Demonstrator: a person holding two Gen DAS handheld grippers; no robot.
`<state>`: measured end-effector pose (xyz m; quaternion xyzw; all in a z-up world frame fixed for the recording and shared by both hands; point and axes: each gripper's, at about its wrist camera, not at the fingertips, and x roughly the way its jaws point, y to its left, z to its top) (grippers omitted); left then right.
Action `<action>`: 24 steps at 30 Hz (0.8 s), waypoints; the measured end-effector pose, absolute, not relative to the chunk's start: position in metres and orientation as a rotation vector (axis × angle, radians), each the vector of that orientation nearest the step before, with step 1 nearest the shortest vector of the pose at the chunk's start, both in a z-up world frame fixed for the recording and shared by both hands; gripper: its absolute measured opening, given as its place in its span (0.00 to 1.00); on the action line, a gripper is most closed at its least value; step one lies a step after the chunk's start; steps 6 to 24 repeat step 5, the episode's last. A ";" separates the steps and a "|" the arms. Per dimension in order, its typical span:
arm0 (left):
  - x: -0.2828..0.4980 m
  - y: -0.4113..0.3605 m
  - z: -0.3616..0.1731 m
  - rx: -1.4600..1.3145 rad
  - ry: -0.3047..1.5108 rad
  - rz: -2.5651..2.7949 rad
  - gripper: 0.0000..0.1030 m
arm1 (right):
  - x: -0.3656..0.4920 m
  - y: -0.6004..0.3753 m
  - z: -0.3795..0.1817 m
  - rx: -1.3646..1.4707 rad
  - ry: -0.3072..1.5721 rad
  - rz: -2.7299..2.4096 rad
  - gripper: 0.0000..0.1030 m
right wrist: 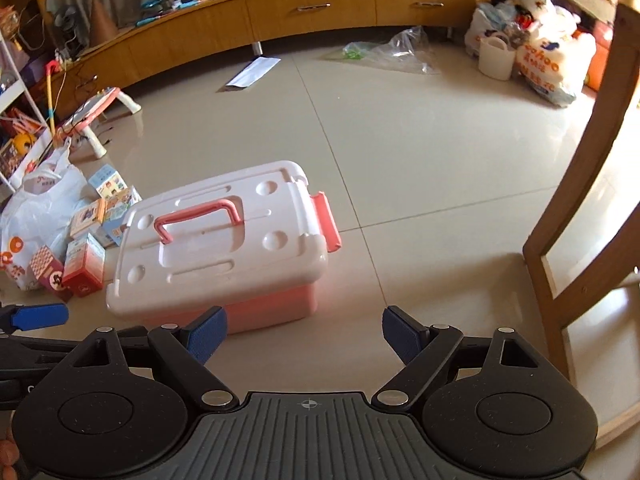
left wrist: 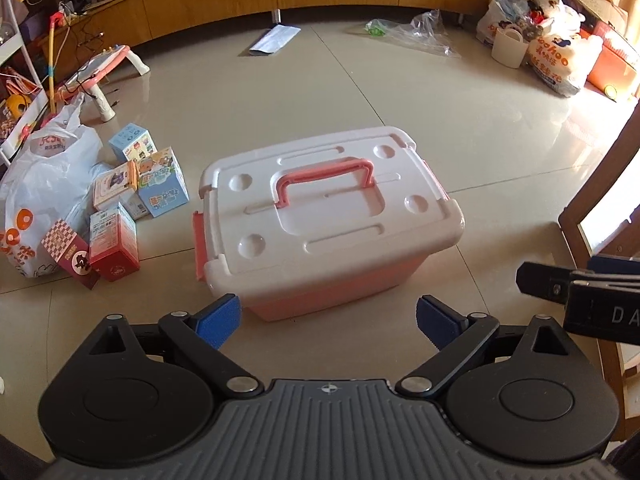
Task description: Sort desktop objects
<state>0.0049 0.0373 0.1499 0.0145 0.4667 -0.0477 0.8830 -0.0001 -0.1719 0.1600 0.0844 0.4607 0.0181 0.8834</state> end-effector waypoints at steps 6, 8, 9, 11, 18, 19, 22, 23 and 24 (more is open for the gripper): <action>-0.014 0.037 0.154 -0.010 0.931 -0.083 0.95 | -0.015 -0.175 0.145 0.236 0.975 -0.026 0.80; -0.014 0.037 0.154 -0.010 0.931 -0.083 0.95 | -0.015 -0.175 0.145 0.236 0.975 -0.026 0.80; -0.014 0.037 0.154 -0.010 0.931 -0.083 0.95 | -0.015 -0.175 0.145 0.236 0.975 -0.026 0.80; -0.014 0.037 0.154 -0.010 0.931 -0.083 0.95 | -0.015 -0.175 0.145 0.236 0.975 -0.026 0.80; -0.014 0.037 0.154 -0.010 0.931 -0.083 0.95 | -0.015 -0.175 0.145 0.236 0.975 -0.026 0.80; -0.014 0.037 0.154 -0.010 0.931 -0.083 0.95 | -0.015 -0.175 0.145 0.236 0.975 -0.026 0.80; -0.014 0.037 0.154 -0.010 0.931 -0.083 0.95 | -0.015 -0.175 0.145 0.236 0.975 -0.026 0.80; -0.014 0.037 0.154 -0.010 0.931 -0.083 0.95 | -0.015 -0.175 0.145 0.236 0.975 -0.026 0.80; -0.014 0.037 0.154 -0.010 0.931 -0.083 0.95 | -0.015 -0.175 0.145 0.236 0.975 -0.026 0.80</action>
